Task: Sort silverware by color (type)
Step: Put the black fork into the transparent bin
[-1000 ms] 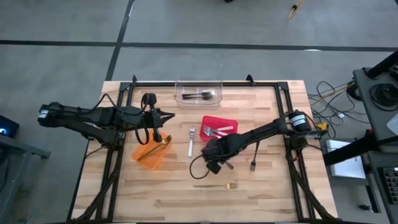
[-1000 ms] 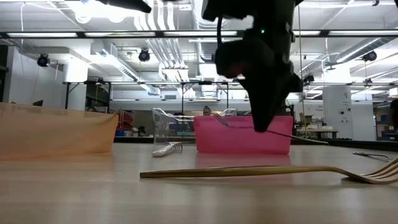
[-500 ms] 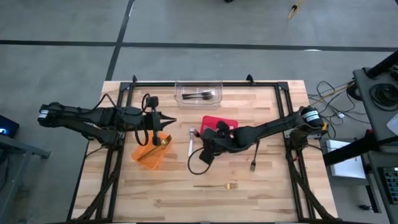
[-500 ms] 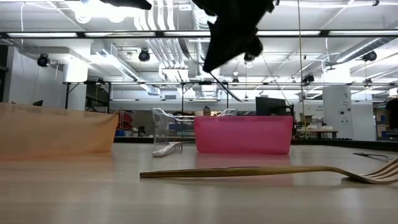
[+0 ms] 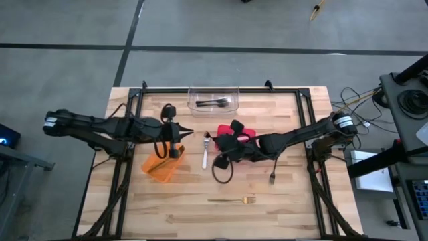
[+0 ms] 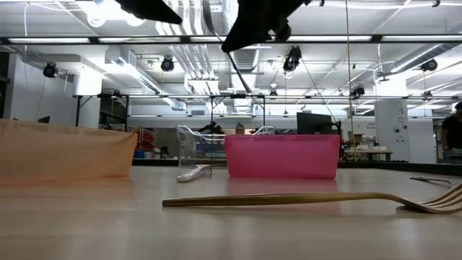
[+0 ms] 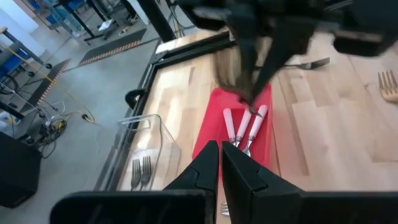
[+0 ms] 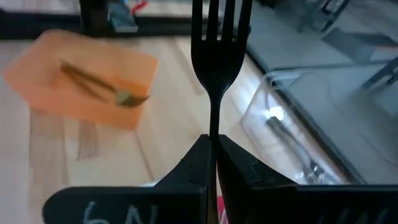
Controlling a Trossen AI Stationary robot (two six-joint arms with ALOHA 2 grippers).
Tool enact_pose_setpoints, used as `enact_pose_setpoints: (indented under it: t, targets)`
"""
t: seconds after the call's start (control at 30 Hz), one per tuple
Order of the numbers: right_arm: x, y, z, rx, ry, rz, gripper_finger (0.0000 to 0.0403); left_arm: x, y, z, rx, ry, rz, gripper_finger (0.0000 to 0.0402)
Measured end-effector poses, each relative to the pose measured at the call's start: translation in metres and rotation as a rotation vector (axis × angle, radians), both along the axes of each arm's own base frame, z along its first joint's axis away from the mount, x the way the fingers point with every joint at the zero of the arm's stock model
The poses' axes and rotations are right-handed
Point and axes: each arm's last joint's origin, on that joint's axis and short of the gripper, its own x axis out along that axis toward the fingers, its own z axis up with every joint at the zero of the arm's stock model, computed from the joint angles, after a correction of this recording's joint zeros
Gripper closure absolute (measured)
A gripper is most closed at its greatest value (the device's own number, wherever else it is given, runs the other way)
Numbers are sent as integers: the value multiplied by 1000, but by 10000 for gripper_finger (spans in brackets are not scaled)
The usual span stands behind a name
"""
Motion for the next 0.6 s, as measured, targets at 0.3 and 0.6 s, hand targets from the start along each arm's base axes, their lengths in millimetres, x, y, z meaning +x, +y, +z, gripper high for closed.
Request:
enact_pose_setpoints:
  t: [0.3,0.6]
  targets:
    - [-20,-22,2,-78,-190,47,394,23,-1,-10,6,-20,7,401]
    - [-46,-46,-4,-85,-485,50,394,44,4,-21,-18,-46,44,401]
